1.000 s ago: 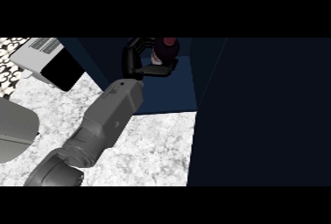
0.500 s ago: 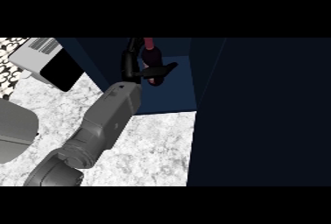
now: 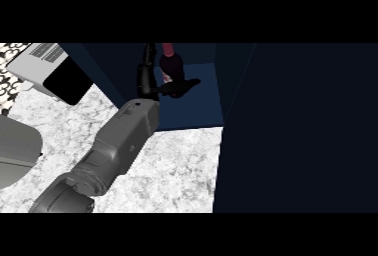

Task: Pick up the wine, place it into the cabinet and close the cabinet

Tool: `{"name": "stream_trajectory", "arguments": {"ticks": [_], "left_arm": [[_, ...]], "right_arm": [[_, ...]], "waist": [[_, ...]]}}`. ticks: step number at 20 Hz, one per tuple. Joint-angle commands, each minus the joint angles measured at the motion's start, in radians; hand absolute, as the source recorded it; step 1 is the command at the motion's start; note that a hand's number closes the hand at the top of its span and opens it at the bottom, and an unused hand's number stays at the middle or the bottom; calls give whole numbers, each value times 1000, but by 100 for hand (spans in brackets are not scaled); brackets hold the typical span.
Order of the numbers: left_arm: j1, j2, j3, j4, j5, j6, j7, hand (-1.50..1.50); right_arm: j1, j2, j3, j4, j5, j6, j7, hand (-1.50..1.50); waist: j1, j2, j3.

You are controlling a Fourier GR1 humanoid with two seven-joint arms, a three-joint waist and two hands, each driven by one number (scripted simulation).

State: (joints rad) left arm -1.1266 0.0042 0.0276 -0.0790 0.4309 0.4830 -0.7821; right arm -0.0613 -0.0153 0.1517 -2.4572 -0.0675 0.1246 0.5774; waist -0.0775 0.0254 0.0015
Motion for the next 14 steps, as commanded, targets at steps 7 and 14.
{"name": "stream_trajectory", "arguments": {"ticks": [7,14], "left_arm": [[57,6,23,-7,3,-51,-66,-150],[50,38,25,-16,-6,-149,-50,-150]], "right_arm": [[-24,8,4,-30,-13,-14,31,-150],[23,6,18,-27,-12,4,10,-150]], "waist": [[5,5,-4],[13,-1,-3]]}}
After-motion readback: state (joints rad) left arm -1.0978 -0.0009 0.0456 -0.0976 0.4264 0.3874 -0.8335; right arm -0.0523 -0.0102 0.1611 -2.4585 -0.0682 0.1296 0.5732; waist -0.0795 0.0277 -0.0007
